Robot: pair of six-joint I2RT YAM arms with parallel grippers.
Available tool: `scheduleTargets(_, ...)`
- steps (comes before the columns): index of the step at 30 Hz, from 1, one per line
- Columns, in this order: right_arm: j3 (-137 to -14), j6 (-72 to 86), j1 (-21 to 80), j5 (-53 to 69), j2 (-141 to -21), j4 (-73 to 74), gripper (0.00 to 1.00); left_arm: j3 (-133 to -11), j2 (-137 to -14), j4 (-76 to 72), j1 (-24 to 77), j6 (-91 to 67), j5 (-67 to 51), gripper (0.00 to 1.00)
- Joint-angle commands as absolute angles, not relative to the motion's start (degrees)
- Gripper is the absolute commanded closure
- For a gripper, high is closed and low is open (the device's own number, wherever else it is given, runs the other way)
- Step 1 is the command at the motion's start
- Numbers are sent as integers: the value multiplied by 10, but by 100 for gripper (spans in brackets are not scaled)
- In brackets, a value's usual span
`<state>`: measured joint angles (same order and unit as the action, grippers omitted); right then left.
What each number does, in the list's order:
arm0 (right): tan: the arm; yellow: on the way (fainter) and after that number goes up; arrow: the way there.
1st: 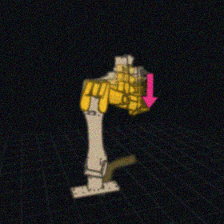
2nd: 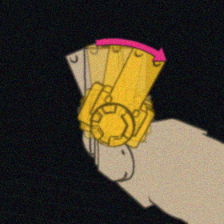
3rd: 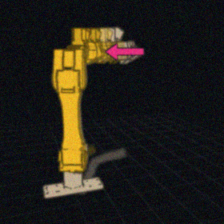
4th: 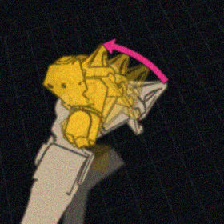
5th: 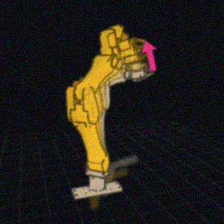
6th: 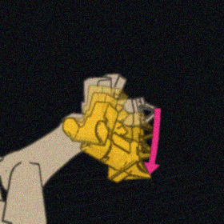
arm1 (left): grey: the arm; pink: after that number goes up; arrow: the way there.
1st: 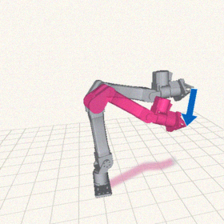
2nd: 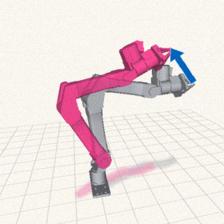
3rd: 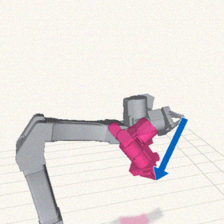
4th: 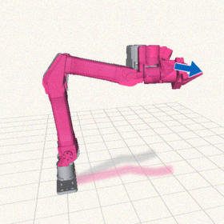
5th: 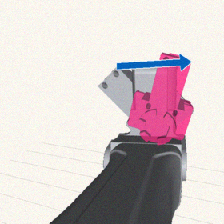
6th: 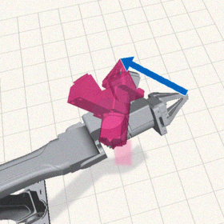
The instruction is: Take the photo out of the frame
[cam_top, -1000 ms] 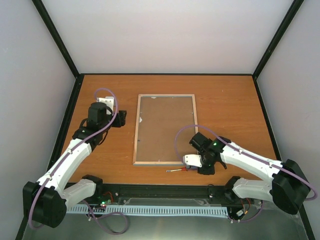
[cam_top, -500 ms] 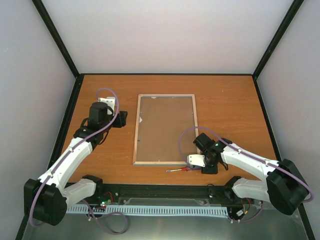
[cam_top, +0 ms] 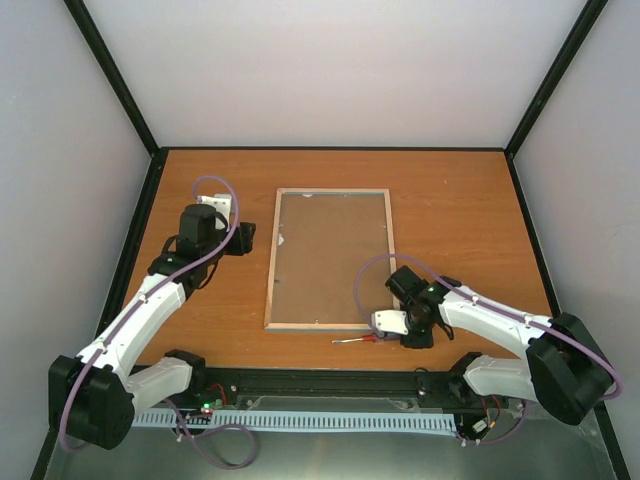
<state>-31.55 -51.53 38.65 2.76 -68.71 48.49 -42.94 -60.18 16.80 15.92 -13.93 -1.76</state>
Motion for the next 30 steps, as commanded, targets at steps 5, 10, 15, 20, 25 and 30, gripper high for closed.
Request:
scheduleTargets(5,-332,-548,385,47,-667,529,77,-426,-612,149,163,-141,-7,34)
scheduleTargets(10,-377,-560,385,67,-640,595,89,-420,-615,120,165,-136,-99,41)
scheduleTargets(15,-434,-558,385,90,-628,650,97,-414,-591,103,234,-135,-93,43)
scheduleTargets(20,-455,-558,384,75,-622,674,97,-452,-631,168,429,-91,-6,42)
scheduleTargets(25,-481,-571,368,79,-622,710,97,-456,-612,204,551,-30,8,42)
scheduleTargets(30,-523,-565,352,123,-640,732,97,-435,-581,204,639,41,8,45)
